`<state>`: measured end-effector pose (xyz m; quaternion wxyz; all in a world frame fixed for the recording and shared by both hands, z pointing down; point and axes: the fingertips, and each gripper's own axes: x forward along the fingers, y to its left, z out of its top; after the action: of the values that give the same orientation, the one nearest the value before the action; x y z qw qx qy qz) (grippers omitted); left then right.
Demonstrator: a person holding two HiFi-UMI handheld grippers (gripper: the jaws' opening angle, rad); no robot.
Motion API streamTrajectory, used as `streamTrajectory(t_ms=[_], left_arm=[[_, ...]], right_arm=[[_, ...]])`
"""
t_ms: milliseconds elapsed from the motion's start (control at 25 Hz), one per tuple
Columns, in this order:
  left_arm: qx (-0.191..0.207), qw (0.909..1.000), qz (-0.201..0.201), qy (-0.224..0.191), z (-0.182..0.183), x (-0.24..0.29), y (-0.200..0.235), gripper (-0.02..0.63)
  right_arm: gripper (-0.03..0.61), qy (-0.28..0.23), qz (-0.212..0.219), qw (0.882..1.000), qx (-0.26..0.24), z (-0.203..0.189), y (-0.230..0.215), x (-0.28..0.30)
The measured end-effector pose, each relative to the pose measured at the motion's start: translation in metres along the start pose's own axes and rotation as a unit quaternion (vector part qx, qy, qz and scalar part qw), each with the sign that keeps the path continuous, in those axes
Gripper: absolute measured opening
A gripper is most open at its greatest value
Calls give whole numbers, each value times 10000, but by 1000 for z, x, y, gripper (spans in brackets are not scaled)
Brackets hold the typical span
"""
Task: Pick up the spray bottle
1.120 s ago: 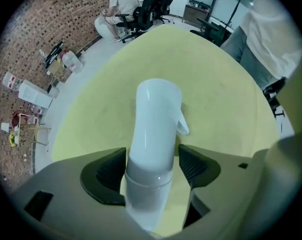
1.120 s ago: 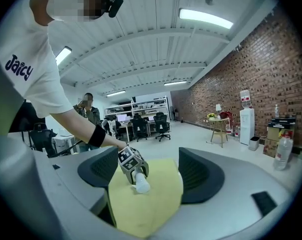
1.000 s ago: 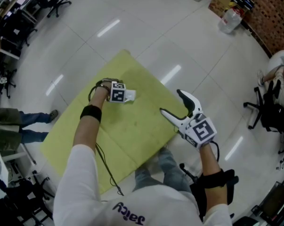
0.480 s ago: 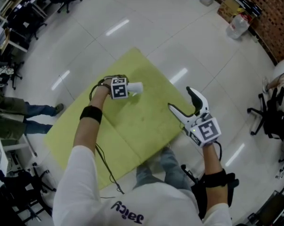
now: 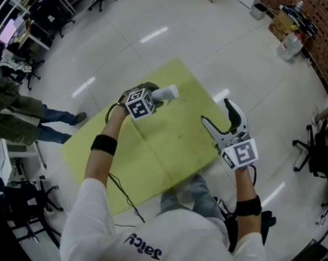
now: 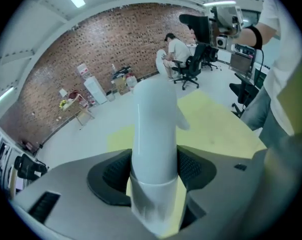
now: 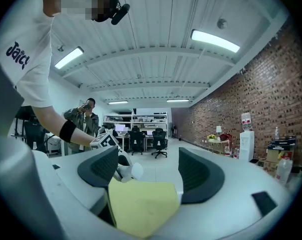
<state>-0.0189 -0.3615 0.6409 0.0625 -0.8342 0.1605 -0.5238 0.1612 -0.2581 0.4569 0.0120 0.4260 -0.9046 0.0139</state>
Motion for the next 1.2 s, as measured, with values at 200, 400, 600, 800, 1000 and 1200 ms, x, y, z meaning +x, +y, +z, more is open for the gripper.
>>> streamTrajectory(t_ms=[200,400,600,800,1000,1200], left_arm=[[-617,9953,615,-431,3,-57,8,272],[-1374,9768,1380,-892,-7,-117,16,272],[-1878,9501,2225,-1124,-24,-164,14,272],[-2360,9162,2940,-1357,-45,-220,-4,272],[-2754,8743,3588,-1765,-57,-289,-29,272],[-3044,8285,4254,-2000,-82,-350,-61,272]], right_arm=[[388,-274,108,9996,28,26,8,8],[388,-612,219,9978,135,51,18,15],[387,-785,359,9959,286,64,25,23],[387,-777,624,9942,404,66,42,33],[387,-851,1101,9874,750,78,78,41],[387,-899,1589,9787,939,92,126,50]])
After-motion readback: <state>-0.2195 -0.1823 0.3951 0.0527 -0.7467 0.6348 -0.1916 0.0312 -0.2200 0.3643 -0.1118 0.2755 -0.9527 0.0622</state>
